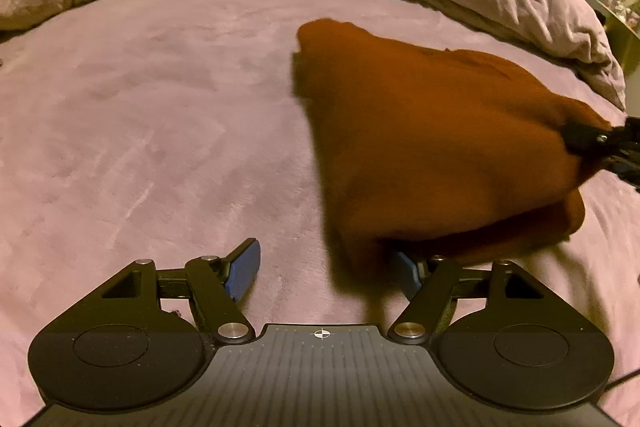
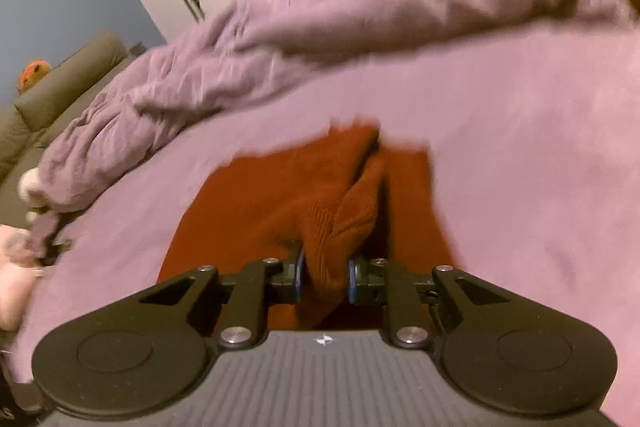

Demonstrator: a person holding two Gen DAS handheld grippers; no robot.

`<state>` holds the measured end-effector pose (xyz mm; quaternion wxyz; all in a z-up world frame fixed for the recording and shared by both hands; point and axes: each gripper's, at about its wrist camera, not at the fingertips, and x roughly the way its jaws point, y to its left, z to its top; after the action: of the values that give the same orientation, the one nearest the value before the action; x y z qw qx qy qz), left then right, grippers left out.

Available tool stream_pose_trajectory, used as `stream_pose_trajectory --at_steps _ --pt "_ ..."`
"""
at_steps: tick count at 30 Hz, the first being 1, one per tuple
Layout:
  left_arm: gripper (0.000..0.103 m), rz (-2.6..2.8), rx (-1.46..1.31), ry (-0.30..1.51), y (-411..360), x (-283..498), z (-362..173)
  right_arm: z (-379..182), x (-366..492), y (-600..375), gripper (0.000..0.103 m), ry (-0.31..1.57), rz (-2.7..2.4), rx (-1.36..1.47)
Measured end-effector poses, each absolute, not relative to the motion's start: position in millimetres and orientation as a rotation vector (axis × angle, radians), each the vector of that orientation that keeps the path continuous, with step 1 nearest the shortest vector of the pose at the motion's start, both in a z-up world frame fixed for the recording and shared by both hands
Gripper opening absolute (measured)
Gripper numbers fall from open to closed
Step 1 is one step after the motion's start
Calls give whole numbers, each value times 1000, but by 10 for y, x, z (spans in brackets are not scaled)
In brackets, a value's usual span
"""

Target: Fold small clothes

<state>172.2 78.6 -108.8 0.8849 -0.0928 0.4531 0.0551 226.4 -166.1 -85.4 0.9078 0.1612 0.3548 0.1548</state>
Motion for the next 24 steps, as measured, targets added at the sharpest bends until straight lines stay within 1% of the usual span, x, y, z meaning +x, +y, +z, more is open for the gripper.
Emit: stream_pose_trajectory --at_steps 3,5,7,9,10,11,12,16,17,20,24 --pt "77 103 -204 953 820 1711 -1096 -854 2270 -1731 18 711 255 269" --pt "78 93 -195 959 836 1660 -1081 -1039 2340 -1750 18 771 235 228" --pt "77 87 -191 957 870 1579 -1025 -1214 2357 -1758 21 776 218 172" --pt "77 105 -164 940 922 1490 -943 -1215 2351 -1779 27 763 207 160" --pt "78 106 -158 928 964 1445 -891 -1184 2352 -1797 37 768 207 163" --pt "79 107 -160 912 1019 1407 -831 -1136 2349 -1841 44 769 202 166" --pt "81 112 -164 899 1063 1392 -787 -1081 2323 -1898 45 753 186 179" --pt "81 120 -196 868 1133 1563 -673 -902 2284 -2050 44 692 129 186" --pt "81 127 -201 860 1114 1627 -651 -862 2305 -2009 42 687 159 171" --pt "85 136 -241 839 1022 1819 -613 -760 2404 -1729 41 644 266 79" --pt "85 132 -265 856 871 1995 -656 -743 2647 -1339 39 619 336 -15"
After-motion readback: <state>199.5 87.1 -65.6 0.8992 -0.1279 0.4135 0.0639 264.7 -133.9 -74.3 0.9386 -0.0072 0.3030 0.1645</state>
